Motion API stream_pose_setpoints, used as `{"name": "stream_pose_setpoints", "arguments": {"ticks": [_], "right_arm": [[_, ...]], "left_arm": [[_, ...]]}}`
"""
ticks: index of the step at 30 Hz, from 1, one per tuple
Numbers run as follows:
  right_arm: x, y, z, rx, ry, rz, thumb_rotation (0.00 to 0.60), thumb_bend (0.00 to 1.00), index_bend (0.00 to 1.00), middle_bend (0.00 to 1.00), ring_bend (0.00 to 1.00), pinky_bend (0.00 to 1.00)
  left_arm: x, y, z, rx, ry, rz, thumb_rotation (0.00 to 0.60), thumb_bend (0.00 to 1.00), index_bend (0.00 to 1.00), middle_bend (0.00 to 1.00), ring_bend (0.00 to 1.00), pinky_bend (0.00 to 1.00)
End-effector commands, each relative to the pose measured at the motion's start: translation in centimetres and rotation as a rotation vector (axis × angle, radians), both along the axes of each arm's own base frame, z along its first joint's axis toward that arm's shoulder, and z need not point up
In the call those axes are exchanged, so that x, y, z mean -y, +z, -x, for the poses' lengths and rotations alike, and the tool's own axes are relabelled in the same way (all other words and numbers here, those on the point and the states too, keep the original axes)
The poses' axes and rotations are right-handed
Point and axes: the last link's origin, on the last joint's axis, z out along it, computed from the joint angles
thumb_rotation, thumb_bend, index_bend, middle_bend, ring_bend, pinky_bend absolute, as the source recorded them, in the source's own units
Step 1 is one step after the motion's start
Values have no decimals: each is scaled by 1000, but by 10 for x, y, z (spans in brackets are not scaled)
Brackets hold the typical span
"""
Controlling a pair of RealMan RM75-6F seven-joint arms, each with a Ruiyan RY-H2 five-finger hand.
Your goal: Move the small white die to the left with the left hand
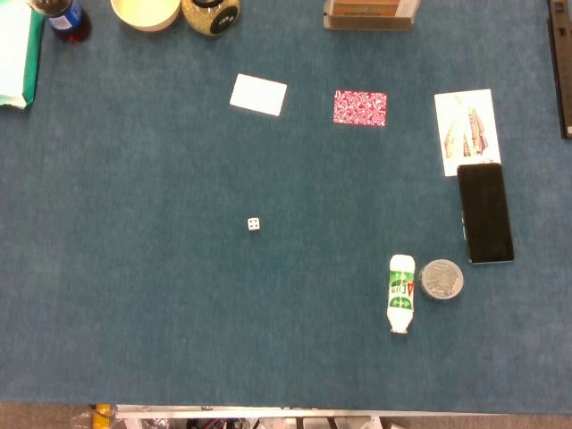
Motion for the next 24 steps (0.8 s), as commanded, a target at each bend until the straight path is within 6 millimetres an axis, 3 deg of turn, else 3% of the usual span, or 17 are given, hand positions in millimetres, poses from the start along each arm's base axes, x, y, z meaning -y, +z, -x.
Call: {"name": "stream_pose_setpoints", "arguments": {"ticks": [1,10,24], "right_arm": [[1,-1,3,7,-8,-10,600,4,544,416,307,339],[1,4,-2,21,8,9,600,4,544,410,307,339],[4,2,-4,15,14,-12,600,5,544,410,307,339]], "left_arm": [[4,1,-1,-3,5,-1,600,109,295,107,45,196],[2,1,-4,-4,-8,5,600,109,295,107,45,196],[-13,-19,-11,46,-58,56,600,109,296,107,45,196]]}}
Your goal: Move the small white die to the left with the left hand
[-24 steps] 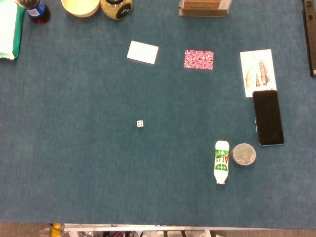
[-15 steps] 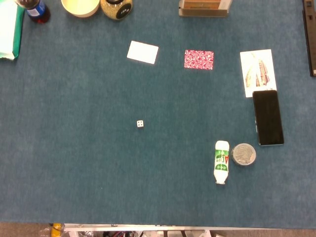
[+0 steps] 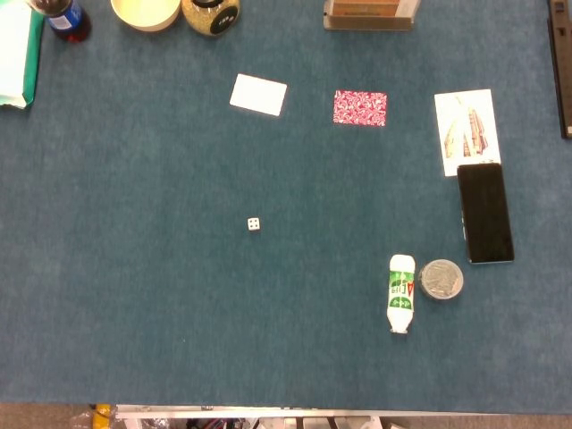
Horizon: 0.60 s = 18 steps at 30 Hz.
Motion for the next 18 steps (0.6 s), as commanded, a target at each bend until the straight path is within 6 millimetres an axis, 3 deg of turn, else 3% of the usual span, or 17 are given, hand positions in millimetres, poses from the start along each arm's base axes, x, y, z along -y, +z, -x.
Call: {"name": "stream_pose_setpoints", "arguments": {"ticks": [1,18], "right_arm": [[-1,0,-1,-9,6,0,600,5,544,411,307,339],[-16,5,4,-51,1,29,600,4,544,410,307,339]], "left_arm": [[-5,-5,0,16,-13,10,600,109,296,107,45,196],[-32,-46,2,145,-89,130,600,109,297,107,45,196]]}}
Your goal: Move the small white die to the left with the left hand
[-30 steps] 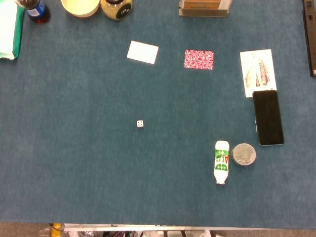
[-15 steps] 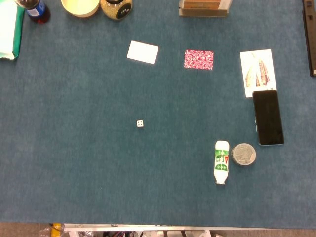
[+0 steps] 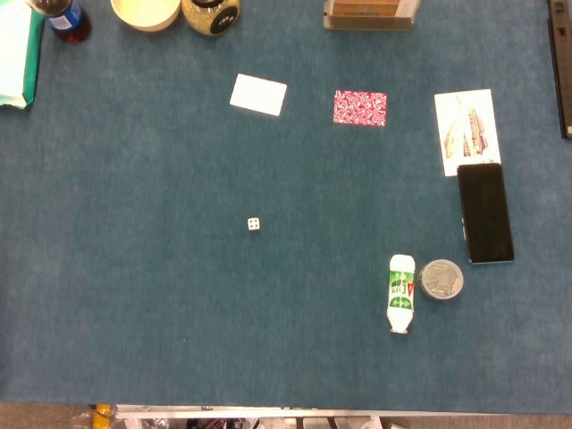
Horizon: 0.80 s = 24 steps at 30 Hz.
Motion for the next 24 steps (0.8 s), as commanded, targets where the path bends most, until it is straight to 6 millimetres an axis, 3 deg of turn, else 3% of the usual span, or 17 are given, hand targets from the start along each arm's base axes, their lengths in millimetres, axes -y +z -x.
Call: {"name": "stream_pose_setpoints", "arguments": {"ticks": [1,12,24], "right_arm": [[1,1,2,-3,-5,-1,600,4,544,410,307,339],[14,5,14,-16,-33,-8,600,4,544,410,307,339],[15,8,15,-15,-35,-4,600,5,544,410,307,339]], "left_arm": [[-8,-14,-3,33,-33,43,600,109,299,107,45,196],[-36,-68,-19,123,-125,198,600,109,310,106,45,196],[-62,-109,-33,188,-186,270,600,108,322,98,45,196]]}}
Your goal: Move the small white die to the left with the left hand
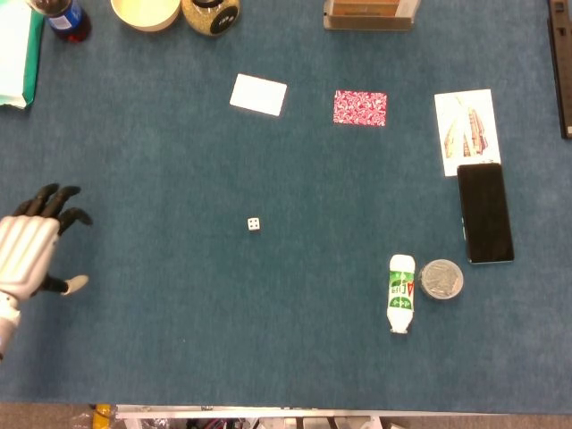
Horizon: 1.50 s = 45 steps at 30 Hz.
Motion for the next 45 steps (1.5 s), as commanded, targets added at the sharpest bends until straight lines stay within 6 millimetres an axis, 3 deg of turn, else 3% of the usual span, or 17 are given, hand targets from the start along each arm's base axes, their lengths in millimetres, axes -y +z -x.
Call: {"name": "stream_pose_setpoints", "arguments": {"ticks": [1,5,16,28,45], "right_arm": [[0,0,0,0,0,-1,600,5,544,410,307,339],[0,-1,1,2,-1,-3,600,4,544,410,307,339],[1,-1,2,5,-1,-2,600,4,544,410,307,339],[0,1,3,9,-5,1,600,4,544,410,307,339],[0,1,5,20,-7,2,600,5,544,410,307,339]], "left_arm": [[-11,-8,-3,19,-6,9,600,108,322,98,45,195],[-22,-18,-9,36,-27,28,600,111,332,89,44,196],[-48,-54,-28,68,-98,110,600,260,372,88,44,196],[-68,-86,-49,90,-150,158,600,263,375,88,44,196],[-84,-110,-79,120,-184,144,600,263,387,86,44,195]]}}
